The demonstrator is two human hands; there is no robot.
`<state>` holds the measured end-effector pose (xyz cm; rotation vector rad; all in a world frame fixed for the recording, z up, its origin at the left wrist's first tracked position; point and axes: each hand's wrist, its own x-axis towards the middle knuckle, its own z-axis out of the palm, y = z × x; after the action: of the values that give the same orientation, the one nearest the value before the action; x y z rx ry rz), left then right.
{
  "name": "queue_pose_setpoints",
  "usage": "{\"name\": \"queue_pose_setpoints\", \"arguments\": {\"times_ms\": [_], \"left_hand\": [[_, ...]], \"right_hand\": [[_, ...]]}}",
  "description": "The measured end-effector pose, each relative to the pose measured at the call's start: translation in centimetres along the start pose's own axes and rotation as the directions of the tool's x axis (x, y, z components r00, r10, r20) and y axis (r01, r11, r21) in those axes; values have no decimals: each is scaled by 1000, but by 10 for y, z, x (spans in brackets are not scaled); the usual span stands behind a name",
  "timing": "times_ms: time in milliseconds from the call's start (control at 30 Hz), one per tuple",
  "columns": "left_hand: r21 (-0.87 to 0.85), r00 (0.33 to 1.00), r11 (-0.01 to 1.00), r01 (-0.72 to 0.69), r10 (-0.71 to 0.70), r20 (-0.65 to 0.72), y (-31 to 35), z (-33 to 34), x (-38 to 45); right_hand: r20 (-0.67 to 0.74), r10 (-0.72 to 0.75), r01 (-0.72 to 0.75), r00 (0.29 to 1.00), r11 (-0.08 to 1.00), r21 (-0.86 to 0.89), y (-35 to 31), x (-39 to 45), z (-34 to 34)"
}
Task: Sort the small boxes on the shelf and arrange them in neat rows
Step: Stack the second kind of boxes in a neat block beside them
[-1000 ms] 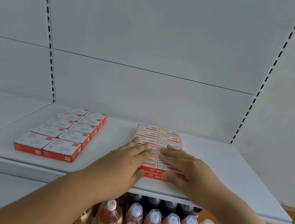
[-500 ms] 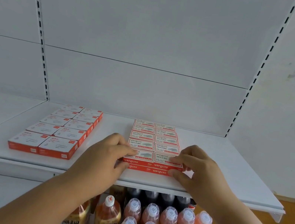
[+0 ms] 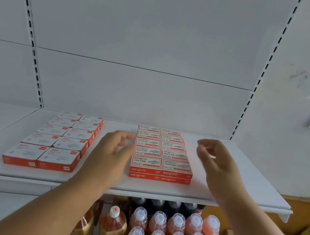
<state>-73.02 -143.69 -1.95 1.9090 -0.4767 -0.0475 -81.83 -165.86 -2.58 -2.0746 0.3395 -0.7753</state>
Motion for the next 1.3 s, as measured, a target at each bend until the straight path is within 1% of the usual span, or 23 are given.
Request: {"name": "queue_pose_setpoints", "arguments": {"times_ms": [33,67,100,167,233,267,300,333,400,433,467,500,600,633,700,767,833,933,967,1033,1133,1200,1300], "left_hand": [[-215,993,969,120,-118,24,5,4,6],[-381,979,902,202,-198,52,10,9,13],[-488,965,834,257,-251,79,13,12,20],[-599,941,729,332,-296,162,17,18,29],[-618,925,688,379,-293,242,16,23,35],[-617,918,679,398,-293,268,14,25,37],[-619,914,673,405,-290,283,11,27,40],[-613,911,674,412,-289,295,9,28,41],[-605,906,675,422,-286,312,7,29,43],[-604,902,672,429,-287,322,6,29,44],[-598,900,675,433,-285,331,5,29,45],[-585,901,688,429,-280,332,5,29,45],[-546,902,725,419,-265,340,2,30,47],[-540,900,728,423,-266,346,2,29,48],[-526,894,731,436,-285,345,2,27,50],[-523,889,726,446,-292,354,6,24,52],[-536,904,731,422,-299,305,7,22,59],[-586,914,702,406,-308,264,6,22,75],[-574,913,709,409,-329,242,9,25,77],[-548,905,721,424,-361,225,14,29,79],[-559,881,681,472,-387,272,7,36,83],[-570,874,663,485,-383,299,2,37,89],[-562,865,657,502,-388,319,2,38,90]], "right_hand": [[-1,154,-151,988,965,216,-3,9,3],[42,281,-276,959,886,372,-6,17,7],[102,366,-371,925,813,448,-10,24,11],[236,465,-517,853,698,496,-18,32,21],[370,501,-621,782,588,518,-27,33,29],[402,503,-643,765,580,499,-27,33,32],[409,493,-640,768,602,477,-26,33,34],[378,478,-608,793,655,449,-21,34,36],[256,419,-487,871,800,350,-12,36,37],[243,402,-463,883,828,316,-12,36,37],[250,399,-463,882,833,304,-11,35,37],[267,423,-491,866,820,294,-11,35,37],[370,534,-639,760,716,280,-18,35,35],[383,535,-645,753,716,268,-17,35,35],[394,528,-637,753,734,236,-13,38,34],[382,507,-620,773,733,281,-12,42,34],[388,496,-620,777,711,333,-15,48,33],[340,476,-579,811,738,347,-11,66,34],[348,481,-587,805,731,349,-10,70,35],[395,499,-628,771,699,342,-7,80,40],[384,518,-633,764,717,292,-4,80,44],[358,522,-618,774,746,247,-4,78,44],[392,511,-616,765,759,211,-7,78,43]]}}
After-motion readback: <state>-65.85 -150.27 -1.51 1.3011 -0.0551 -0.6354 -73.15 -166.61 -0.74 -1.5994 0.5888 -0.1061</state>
